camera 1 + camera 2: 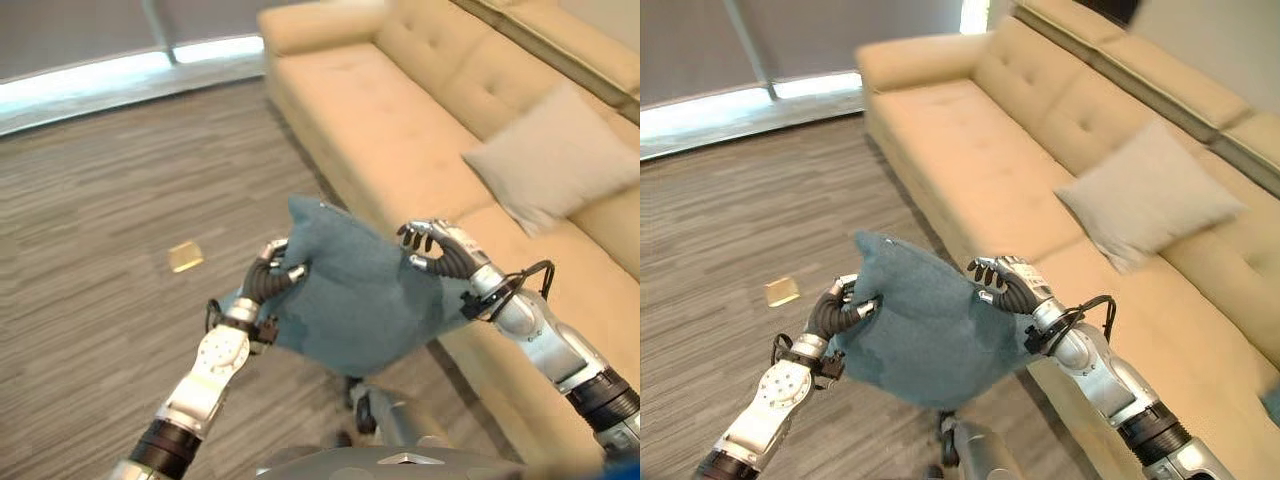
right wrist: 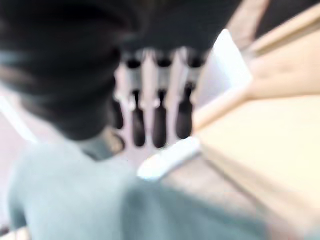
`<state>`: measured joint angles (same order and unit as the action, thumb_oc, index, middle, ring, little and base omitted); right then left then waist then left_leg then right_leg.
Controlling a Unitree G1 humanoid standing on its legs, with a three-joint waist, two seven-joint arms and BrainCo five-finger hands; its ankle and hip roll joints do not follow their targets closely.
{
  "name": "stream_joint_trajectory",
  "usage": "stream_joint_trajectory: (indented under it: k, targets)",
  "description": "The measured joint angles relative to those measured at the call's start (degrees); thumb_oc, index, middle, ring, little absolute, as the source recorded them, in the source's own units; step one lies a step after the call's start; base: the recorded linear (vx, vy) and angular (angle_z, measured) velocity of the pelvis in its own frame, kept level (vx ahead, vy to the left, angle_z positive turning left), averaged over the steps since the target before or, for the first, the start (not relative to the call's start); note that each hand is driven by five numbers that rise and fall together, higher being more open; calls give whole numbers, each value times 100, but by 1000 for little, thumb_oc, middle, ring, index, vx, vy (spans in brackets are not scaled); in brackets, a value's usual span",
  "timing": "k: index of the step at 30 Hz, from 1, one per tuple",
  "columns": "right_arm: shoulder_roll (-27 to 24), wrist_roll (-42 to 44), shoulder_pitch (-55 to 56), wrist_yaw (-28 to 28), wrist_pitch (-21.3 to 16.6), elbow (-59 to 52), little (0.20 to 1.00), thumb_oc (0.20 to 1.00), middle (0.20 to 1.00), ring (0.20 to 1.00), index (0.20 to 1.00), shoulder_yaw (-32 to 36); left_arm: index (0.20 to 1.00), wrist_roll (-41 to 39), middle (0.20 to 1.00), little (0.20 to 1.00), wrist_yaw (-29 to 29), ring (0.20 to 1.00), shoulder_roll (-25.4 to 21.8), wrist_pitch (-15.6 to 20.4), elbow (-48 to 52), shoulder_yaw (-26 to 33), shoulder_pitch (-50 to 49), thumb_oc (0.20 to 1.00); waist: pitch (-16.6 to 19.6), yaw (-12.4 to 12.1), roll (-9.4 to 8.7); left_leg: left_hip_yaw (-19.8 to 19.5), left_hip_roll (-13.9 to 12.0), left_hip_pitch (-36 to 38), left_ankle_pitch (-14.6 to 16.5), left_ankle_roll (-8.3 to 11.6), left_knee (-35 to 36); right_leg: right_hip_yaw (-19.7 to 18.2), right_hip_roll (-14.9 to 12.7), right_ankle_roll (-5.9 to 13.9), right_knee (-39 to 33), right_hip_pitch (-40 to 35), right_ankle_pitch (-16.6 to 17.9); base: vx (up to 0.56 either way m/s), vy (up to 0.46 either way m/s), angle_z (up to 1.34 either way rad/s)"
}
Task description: Pick up all the scattered cushions and arrange them neatly on the sofa.
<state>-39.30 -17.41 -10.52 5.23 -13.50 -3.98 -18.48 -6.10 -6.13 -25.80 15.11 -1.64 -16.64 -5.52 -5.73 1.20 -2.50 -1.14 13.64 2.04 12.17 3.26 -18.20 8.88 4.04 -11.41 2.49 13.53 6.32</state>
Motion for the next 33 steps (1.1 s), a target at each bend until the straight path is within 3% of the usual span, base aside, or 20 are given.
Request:
stream_joint_trajectory:
  k: [2,4,6,7,8,9,11,12,13,15,16,17,19,23,24,27,28,29,30,33]
  targets:
    - [-71,100,39,-2,7,-8,200,200,200,200,200,56,200,74,200,200,87,200,-201,-40,15,-12,-161,200,4,-93,-89,276,-495,-517,270,306,-1340,-16,2,-62,-7,-329,-301,174,-109,36]
    - [-176,147,92,-2,-31,-40,200,200,200,200,200,277,200,75,200,200,99,200,-302,-118,17,52,-203,200,-21,-129,-234,461,-1185,-1508,255,327,-2812,31,-19,-80,37,-567,-577,248,-58,14]
    - [-180,157,228,-1,-30,-122,200,200,200,200,200,473,200,73,200,200,102,200,-376,-172,14,130,-217,200,-83,-121,-443,593,-1519,-1964,286,151,-2467,47,-164,16,-25,-768,-696,272,10,10]
    - [-178,158,346,-3,-35,-146,200,200,200,200,200,604,200,73,200,200,116,200,-424,-241,2,218,-227,200,-109,-26,-562,653,-1755,-2112,116,68,-803,128,-300,299,-126,-999,-757,223,37,6]
    - [-169,157,380,-4,-28,-139,200,200,200,200,200,653,200,71,200,200,96,200,-428,-255,2,230,-230,200,-114,-13,-556,631,-1810,-2142,-188,68,-310,131,-329,403,-45,-1041,-846,288,53,-3]
    - [-164,158,401,-1,-29,-131,200,200,200,200,200,655,200,71,200,200,95,200,-439,-259,-9,232,-240,200,-90,-56,-507,590,-1823,-2217,-382,70,-64,99,-347,445,-40,-1160,-945,281,42,-8]
    - [-158,160,395,6,-1,-116,200,200,200,200,200,636,200,66,200,200,85,200,-407,-245,-24,287,-154,200,-45,-119,-477,172,-1717,-2212,-900,271,1362,-86,-373,543,-207,-1324,-1123,367,129,-35]
    - [-161,157,286,-8,5,-67,200,200,200,200,200,608,200,66,200,200,83,200,-384,-251,-26,303,-80,200,-67,-295,-416,-141,-1662,-2193,-1136,141,1778,-306,-377,800,-199,-1449,-1191,343,150,-88]
    - [-164,153,233,-36,5,-62,200,200,200,200,200,593,200,66,200,200,82,200,-386,-253,-25,300,-156,200,-54,-392,-335,-255,-1691,-1979,-1123,102,1903,-435,-369,946,-114,-1573,-1316,397,220,-88]
    - [-161,154,257,-37,-3,-165,200,200,200,200,200,592,200,62,200,200,80,200,-444,-264,-3,297,-371,200,-21,-392,-332,-41,-1646,-1637,-2067,-8,1857,-596,-558,1354,275,-1703,-1694,274,197,-71]
    - [-94,154,252,-37,-22,-194,200,200,200,200,200,540,200,61,200,200,91,200,-548,-284,-2,278,-450,200,79,-381,-516,231,-1402,-1566,-2037,-253,1748,-671,-898,1505,738,-1587,-1994,274,202,-67]
    - [-95,153,231,-37,-35,-212,200,200,200,200,200,509,200,61,200,200,91,200,-642,-310,-3,273,-434,200,125,-357,-640,320,-1284,-1457,-1948,-391,1763,-668,-1033,1582,1053,-1511,-2004,330,259,-58]
    - [-19,150,224,-42,-36,-244,200,200,200,200,200,471,200,60,200,200,95,200,-631,-342,-2,254,-365,200,100,-254,-623,511,-1158,-1137,-1910,-680,1826,-636,-1294,1914,2385,-1012,-2022,155,151,-37]
    - [124,139,43,-43,-43,-194,200,200,200,200,200,349,200,59,200,200,70,200,-657,-335,0,276,-137,200,19,-299,-614,796,-1113,-821,-1602,-938,1730,-557,-1515,2073,3597,-365,-1799,159,84,-31]
    - [140,138,0,-44,-44,-173,200,200,200,200,200,335,200,61,200,200,75,200,-617,-339,3,256,13,200,-52,-280,-535,773,-1124,-643,-1444,-1029,1726,-448,-1459,2077,3630,-213,-1808,311,53,-38]
    - [152,138,-112,-48,-51,-172,200,200,200,200,200,295,200,59,200,200,59,200,-495,-329,4,351,58,200,-121,-189,-439,749,-1110,-431,-1273,-1009,1895,-446,-1134,2068,2995,83,-1886,299,-17,-14]
    - [149,148,-163,-47,-50,-166,451,451,451,451,451,251,200,58,200,200,44,200,-469,-329,1,359,105,200,-116,-158,-451,751,-1098,-416,-1260,-991,1966,-435,-987,2040,2528,318,-1860,214,-44,-8]
    - [143,147,-228,-51,-50,-157,542,542,542,542,542,190,200,58,200,200,30,200,-462,-329,0,355,158,200,-128,-129,-461,762,-1079,-420,-1245,-979,2008,-344,-893,1977,2113,505,-1751,183,-46,-1]
    - [145,146,-289,-65,-61,-118,1000,1000,1000,1000,1000,149,200,57,200,200,22,200,-448,-330,-4,343,210,200,-116,-66,-505,811,-1035,-419,-1276,-919,2035,-167,-865,2006,1514,599,-1503,182,-36,12]
    - [150,145,-250,-69,-44,197,1000,1000,1000,1000,1000,145,200,51,200,200,-13,200,-384,-330,-7,333,165,200,-93,3,-569,767,-747,-140,-1125,-910,2113,-8,-879,1874,374,479,-865,287,-64,23]
